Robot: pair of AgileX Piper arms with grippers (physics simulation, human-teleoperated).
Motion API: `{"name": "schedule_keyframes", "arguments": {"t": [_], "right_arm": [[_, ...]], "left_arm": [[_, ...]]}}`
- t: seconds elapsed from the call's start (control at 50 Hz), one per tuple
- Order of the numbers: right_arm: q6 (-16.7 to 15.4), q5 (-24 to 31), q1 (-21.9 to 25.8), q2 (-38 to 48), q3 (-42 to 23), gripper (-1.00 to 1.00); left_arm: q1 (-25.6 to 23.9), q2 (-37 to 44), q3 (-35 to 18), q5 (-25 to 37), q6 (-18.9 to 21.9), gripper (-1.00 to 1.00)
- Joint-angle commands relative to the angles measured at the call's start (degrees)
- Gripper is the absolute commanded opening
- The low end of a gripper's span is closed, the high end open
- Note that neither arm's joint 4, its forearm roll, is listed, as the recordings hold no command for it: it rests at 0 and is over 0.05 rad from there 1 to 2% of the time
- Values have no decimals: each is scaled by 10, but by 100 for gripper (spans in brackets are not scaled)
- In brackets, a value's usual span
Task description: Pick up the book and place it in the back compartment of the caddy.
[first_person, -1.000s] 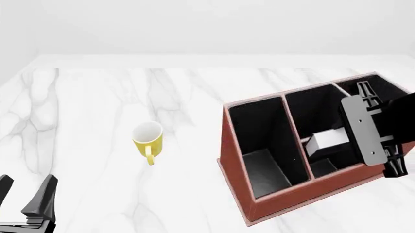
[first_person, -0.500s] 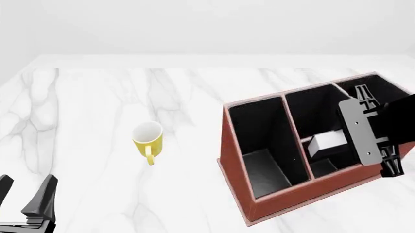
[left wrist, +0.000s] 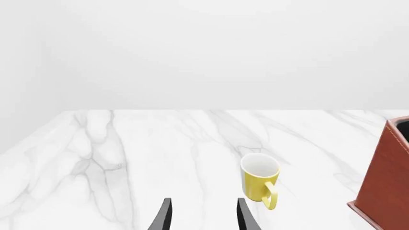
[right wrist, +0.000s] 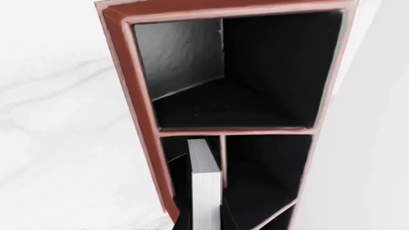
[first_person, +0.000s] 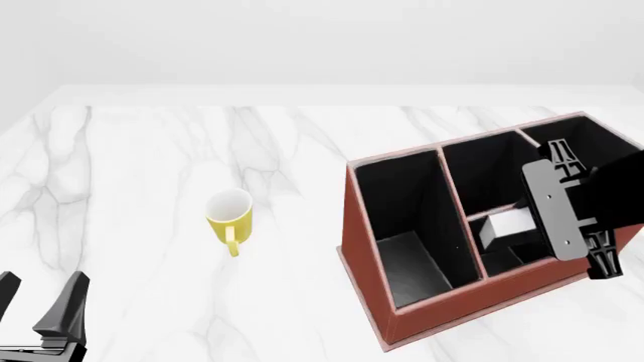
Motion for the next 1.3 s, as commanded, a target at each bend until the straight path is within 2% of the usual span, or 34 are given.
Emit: {"name": "schedule_keyframes", "arguments": {"t": [0.02, 0.5, 0.58, 1.3], "right_arm": [[9, -2, -7, -4, 0, -100], [3, -24, -24, -1, 33, -100], [4, -41, -24, 6, 45, -100], [11, -56, -16, 28, 44, -100]], "left_arm": [[0, 0, 0, 0, 0, 100], [0, 0, 0, 0, 0, 100], [0, 0, 0, 0, 0, 100], [0, 0, 0, 0, 0, 100]]}}
